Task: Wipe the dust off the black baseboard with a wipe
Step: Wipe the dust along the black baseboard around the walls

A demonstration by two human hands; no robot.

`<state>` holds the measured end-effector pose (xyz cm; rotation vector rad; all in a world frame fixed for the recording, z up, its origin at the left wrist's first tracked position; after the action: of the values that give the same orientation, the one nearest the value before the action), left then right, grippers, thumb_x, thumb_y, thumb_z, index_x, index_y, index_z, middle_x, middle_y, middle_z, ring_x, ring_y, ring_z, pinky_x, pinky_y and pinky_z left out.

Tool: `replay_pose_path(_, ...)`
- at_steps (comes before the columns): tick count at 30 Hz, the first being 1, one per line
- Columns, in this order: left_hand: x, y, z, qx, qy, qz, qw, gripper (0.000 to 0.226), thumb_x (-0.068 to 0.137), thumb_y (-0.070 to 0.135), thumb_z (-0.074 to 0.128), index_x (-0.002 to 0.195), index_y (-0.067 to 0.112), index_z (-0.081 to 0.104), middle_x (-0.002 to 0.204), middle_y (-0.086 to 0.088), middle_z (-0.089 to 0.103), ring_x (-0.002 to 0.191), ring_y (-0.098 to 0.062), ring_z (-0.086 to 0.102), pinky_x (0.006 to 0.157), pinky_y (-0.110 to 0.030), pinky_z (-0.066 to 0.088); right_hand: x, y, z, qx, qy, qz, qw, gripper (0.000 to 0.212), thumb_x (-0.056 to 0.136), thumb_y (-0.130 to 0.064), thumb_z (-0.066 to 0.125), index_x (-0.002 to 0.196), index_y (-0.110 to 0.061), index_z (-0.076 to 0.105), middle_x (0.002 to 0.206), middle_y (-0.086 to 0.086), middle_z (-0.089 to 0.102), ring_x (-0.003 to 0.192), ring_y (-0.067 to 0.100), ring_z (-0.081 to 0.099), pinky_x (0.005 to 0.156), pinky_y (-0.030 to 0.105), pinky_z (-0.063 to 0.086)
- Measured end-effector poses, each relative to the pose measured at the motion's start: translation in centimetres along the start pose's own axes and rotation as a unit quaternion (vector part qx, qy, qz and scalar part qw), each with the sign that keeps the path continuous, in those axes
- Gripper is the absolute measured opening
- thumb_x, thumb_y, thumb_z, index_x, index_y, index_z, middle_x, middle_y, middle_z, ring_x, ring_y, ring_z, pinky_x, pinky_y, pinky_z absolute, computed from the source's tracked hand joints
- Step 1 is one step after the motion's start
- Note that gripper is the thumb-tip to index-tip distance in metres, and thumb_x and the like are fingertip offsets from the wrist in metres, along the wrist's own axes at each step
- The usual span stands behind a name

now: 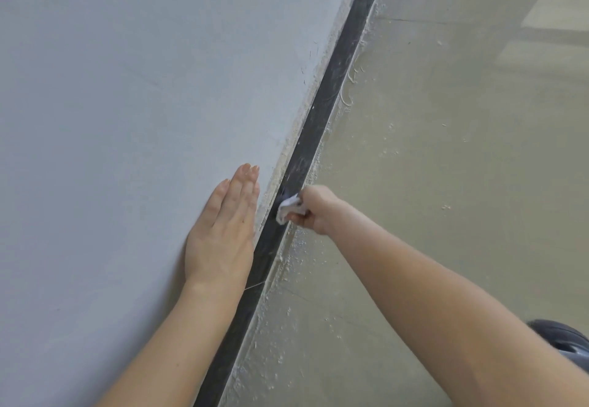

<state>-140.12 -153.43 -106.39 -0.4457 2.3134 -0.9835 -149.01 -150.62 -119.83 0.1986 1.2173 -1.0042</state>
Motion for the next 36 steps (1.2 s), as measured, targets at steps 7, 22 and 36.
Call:
replay_pose_path(7, 0.3, 0.2, 0.1, -0.007, 0.000, 0.001, 1.000, 0.062, 0.101, 0.033, 0.007, 0.140, -0.001, -0.027, 0.146, -0.018, -0.036, 0.136, -0.030, -0.030, 0.094, -0.050, -0.032, 1.1, -8.7, -5.0, 0.095, 0.101, -0.138, 0.981, 0.024, 0.092, 0.008, 0.036, 0.077, -0.006, 0.048, 0.081, 0.010, 0.054, 0.064, 0.013, 0.051, 0.050, 0.018, 0.048)
replay_pose_path(22, 1.5, 0.6, -0.2, -0.014, 0.054, -0.018, 0.998, 0.069, 0.099, 0.040, 0.015, 0.144, 0.000, -0.017, 0.151, -0.017, -0.027, 0.140, -0.031, -0.023, 0.100, -0.049, -0.029, -0.4, -0.9, -0.4, -0.011, 0.002, -0.024, 1.000, 0.021, 0.096, -0.004, 0.035, 0.082, -0.003, 0.050, 0.071, 0.011, 0.058, 0.047, 0.014, 0.049, 0.043, 0.019, 0.045)
replay_pose_path(36, 1.6, -0.1, -0.9, -0.097, 0.030, -0.002, 0.995, 0.064, 0.099, 0.027, 0.019, 0.143, -0.003, -0.016, 0.154, -0.017, -0.020, 0.141, -0.030, -0.021, 0.104, -0.044, -0.029, -5.7, -11.7, -5.8, 0.050, 0.171, -0.153, 0.972, 0.019, 0.090, -0.003, 0.037, 0.089, -0.004, 0.057, 0.068, 0.011, 0.058, 0.050, 0.018, 0.052, 0.042, 0.020, 0.047)
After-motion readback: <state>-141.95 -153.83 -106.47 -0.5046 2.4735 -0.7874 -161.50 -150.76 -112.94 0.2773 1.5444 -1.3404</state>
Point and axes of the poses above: each hand's wrist, its own x-axis towards the middle knuckle, its own z-axis out of the palm, y = z × x, the point moved 6 cm from there along x, towards the middle knuckle
